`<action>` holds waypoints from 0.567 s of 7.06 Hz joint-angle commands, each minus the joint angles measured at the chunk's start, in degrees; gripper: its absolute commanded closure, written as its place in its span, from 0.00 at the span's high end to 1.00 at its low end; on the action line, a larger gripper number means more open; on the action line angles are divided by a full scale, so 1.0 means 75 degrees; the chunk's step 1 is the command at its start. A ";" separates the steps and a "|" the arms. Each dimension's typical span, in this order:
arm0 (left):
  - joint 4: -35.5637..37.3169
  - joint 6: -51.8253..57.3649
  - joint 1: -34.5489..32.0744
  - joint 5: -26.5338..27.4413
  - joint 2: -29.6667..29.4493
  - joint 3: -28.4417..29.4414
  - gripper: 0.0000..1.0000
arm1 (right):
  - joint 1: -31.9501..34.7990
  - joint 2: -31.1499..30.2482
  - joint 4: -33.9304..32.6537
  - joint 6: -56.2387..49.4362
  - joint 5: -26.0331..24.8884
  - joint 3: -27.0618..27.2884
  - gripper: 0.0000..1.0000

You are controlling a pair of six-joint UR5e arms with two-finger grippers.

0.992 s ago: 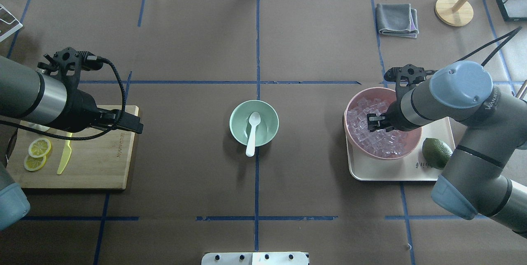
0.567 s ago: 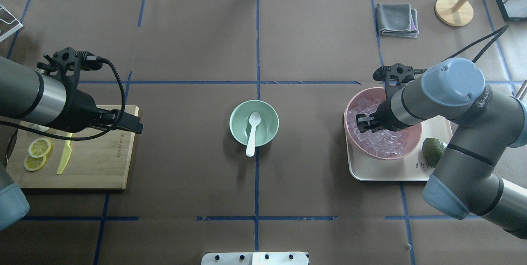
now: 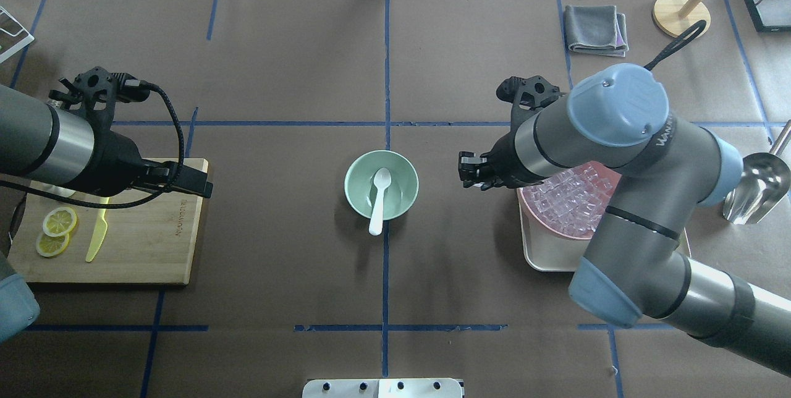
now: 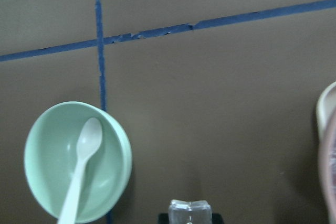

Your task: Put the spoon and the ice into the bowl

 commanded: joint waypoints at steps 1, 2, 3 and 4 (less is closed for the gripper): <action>-0.0009 0.0039 -0.0148 0.0005 0.0178 -0.0110 0.99 | -0.0604 0.1249 0.0071 0.1206 -0.0850 -0.1145 0.00; -0.0009 0.0062 -0.0148 0.0006 0.0178 -0.0099 0.99 | -0.0665 0.1509 0.0082 0.1281 -0.1052 -0.1417 0.01; -0.0009 0.0051 -0.0148 0.0006 0.0178 -0.0099 0.99 | -0.0665 0.1859 0.0082 0.1281 -0.1193 -0.1744 0.02; -0.0009 0.0050 -0.0148 0.0006 0.0178 -0.0087 0.99 | -0.0688 0.2234 0.0152 0.1281 -0.1334 -0.2281 0.13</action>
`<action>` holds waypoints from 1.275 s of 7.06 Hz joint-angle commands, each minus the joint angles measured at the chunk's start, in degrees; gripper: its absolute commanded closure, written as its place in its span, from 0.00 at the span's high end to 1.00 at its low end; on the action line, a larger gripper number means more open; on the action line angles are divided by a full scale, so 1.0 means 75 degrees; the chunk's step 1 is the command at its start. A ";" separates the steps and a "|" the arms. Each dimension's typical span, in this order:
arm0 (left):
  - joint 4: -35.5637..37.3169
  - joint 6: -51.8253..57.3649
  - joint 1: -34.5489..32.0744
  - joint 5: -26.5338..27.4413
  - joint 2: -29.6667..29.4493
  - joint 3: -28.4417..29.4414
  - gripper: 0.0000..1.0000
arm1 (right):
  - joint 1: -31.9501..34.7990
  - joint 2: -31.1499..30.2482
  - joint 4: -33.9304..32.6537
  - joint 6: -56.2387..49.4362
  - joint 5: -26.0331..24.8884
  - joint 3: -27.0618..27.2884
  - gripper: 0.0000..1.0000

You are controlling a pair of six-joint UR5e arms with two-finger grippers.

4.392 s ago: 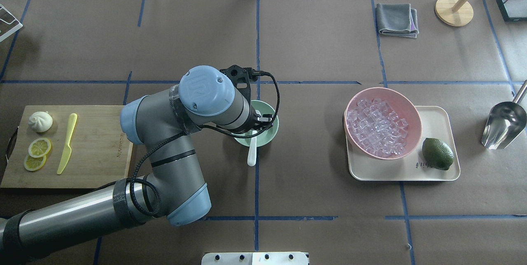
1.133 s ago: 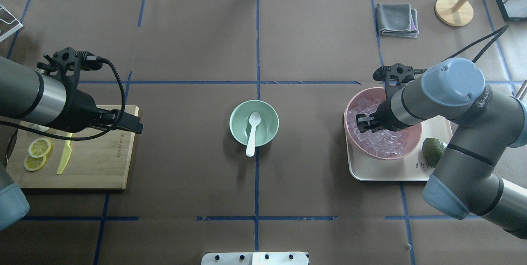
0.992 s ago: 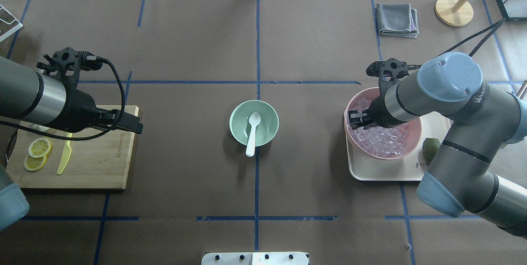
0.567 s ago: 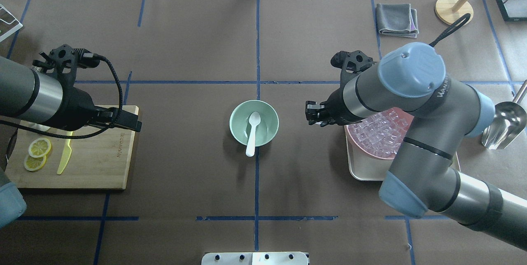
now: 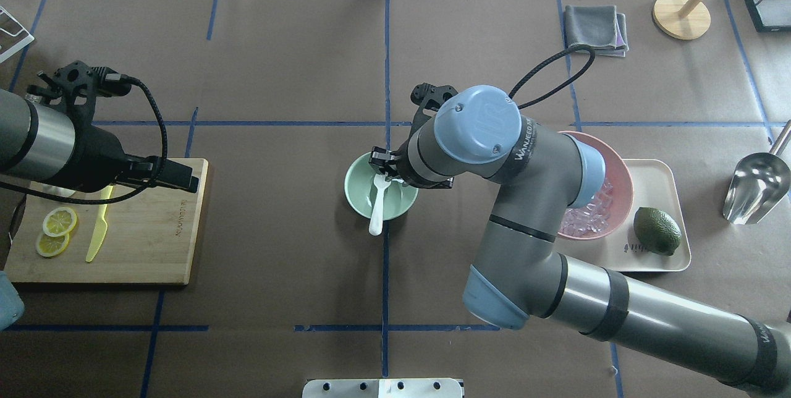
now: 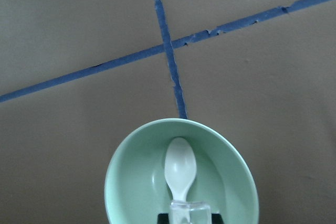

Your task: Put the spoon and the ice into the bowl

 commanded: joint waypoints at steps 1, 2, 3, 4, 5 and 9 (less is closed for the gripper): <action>0.0000 -0.0001 0.0019 0.0012 0.0004 0.0041 0.99 | -0.0151 0.0391 0.0208 0.0053 -0.0192 -0.0581 0.99; 0.0000 -0.0001 0.0020 0.0024 0.0004 0.0053 0.99 | -0.0210 0.0413 0.0209 0.0076 -0.0284 -0.0581 1.00; 0.0000 0.0011 0.0020 0.0024 0.0004 0.0065 0.99 | -0.0187 0.0367 0.0209 0.0088 -0.0274 -0.0395 1.00; 0.0011 0.0046 -0.0015 0.0024 0.0039 0.0065 0.99 | -0.0048 -0.0179 0.0128 0.0065 -0.0204 0.0303 1.00; -0.0012 0.0186 -0.0143 0.0024 0.0353 0.0030 0.99 | 0.0197 -0.1402 0.0116 -0.0028 0.0098 0.1528 1.00; 0.0011 0.3633 -0.1487 -0.0082 0.1912 0.0053 0.99 | 0.4033 -0.5318 0.0104 -0.3363 0.3868 0.3134 1.00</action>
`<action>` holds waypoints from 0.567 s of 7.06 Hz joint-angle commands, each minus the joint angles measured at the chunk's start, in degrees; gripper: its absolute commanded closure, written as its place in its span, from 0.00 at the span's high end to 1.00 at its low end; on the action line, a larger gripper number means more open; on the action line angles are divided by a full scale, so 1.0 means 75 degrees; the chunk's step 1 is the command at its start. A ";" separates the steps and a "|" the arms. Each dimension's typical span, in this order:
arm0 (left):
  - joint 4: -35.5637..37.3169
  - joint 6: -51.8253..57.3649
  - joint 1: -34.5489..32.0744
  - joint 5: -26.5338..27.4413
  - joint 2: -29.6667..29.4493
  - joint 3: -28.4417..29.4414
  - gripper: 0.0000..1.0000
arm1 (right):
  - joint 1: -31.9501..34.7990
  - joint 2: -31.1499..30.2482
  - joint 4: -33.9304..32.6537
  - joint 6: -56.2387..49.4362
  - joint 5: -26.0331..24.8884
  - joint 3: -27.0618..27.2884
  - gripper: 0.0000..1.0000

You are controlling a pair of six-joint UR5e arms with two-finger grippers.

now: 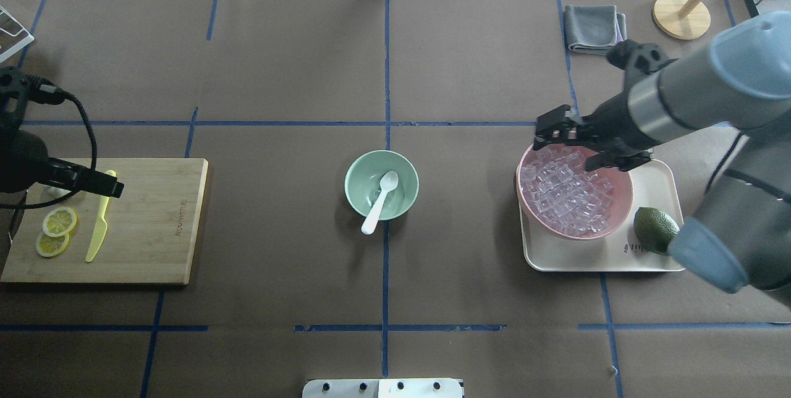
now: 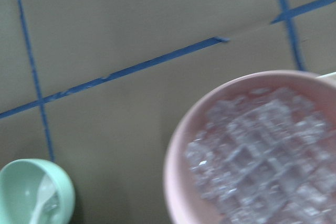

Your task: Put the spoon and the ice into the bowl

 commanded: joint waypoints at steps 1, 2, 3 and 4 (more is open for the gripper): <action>0.0072 0.2089 -0.1082 -0.0048 0.0655 0.0163 0.99 | 0.2080 -0.2110 -0.0009 -0.3741 0.1311 0.0123 1.00; 0.0072 0.3097 -0.1888 -0.0606 0.0751 0.0594 0.99 | 0.2785 -0.2733 -0.0032 -0.5560 0.1327 -0.0180 1.00; 0.0084 0.4510 -0.2917 -0.1133 0.0740 0.1306 0.99 | 0.3465 -0.3065 -0.0032 -0.6993 0.1339 -0.0635 1.00; 0.0269 0.5580 -0.3763 -0.1452 0.0601 0.1951 0.99 | 0.4064 -0.3184 -0.0218 -0.8295 0.1327 -0.1034 1.00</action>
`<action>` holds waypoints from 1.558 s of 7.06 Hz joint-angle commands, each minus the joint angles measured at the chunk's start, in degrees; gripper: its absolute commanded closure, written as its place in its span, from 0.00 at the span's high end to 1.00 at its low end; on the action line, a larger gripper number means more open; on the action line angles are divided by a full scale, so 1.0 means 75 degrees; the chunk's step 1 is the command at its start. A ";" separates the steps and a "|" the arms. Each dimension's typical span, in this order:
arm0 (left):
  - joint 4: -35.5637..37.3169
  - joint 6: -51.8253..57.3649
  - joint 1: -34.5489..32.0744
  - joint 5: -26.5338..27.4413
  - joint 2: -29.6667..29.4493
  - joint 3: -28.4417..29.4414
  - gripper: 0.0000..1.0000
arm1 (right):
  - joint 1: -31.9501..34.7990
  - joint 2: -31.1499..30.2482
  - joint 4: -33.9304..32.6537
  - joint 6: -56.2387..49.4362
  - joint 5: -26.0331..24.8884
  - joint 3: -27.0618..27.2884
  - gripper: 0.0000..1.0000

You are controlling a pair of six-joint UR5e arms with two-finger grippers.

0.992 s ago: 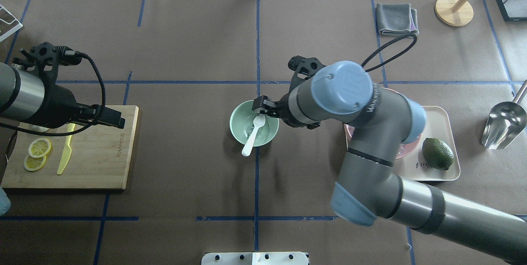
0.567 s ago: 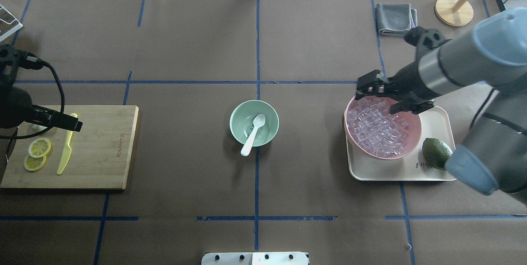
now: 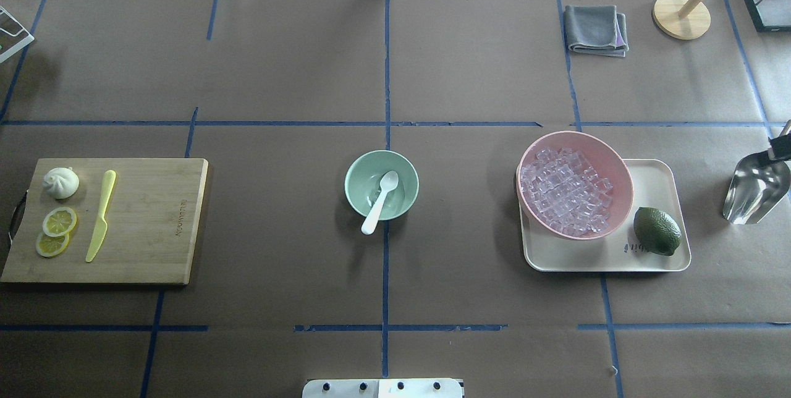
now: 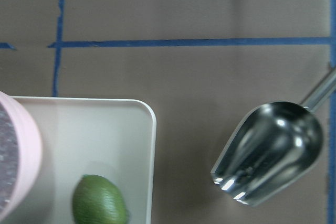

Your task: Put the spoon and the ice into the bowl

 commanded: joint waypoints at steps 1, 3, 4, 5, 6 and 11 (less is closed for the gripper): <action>0.0735 0.2076 -0.1507 -0.0494 -0.0268 0.0992 0.99 | 0.1489 -0.0293 -0.0942 -0.3113 -0.0049 -0.0661 1.00; 0.2000 0.2493 -0.2015 -0.1239 -0.0538 0.1264 0.99 | 0.2115 -0.0164 -0.2293 -0.5138 -0.0330 -0.0838 1.00; 0.2331 0.2400 -0.2038 -0.1337 -0.0794 0.1230 0.99 | 0.2117 -0.0199 -0.2309 -0.5166 -0.0459 -0.1082 1.00; 0.2381 0.2075 -0.2050 -0.1315 -0.0727 0.1635 1.00 | 0.2129 -0.0245 -0.2321 -0.5387 -0.0472 -0.1235 1.00; 0.2463 0.1805 -0.2039 -0.1303 -0.0947 0.1941 1.00 | 0.2129 -0.0269 -0.2310 -0.5377 -0.0472 -0.1214 1.00; 0.3204 0.1883 -0.2074 -0.1315 -0.0446 0.1393 1.00 | 0.2106 -0.0187 -0.2251 -0.4580 -0.0355 -0.1190 1.00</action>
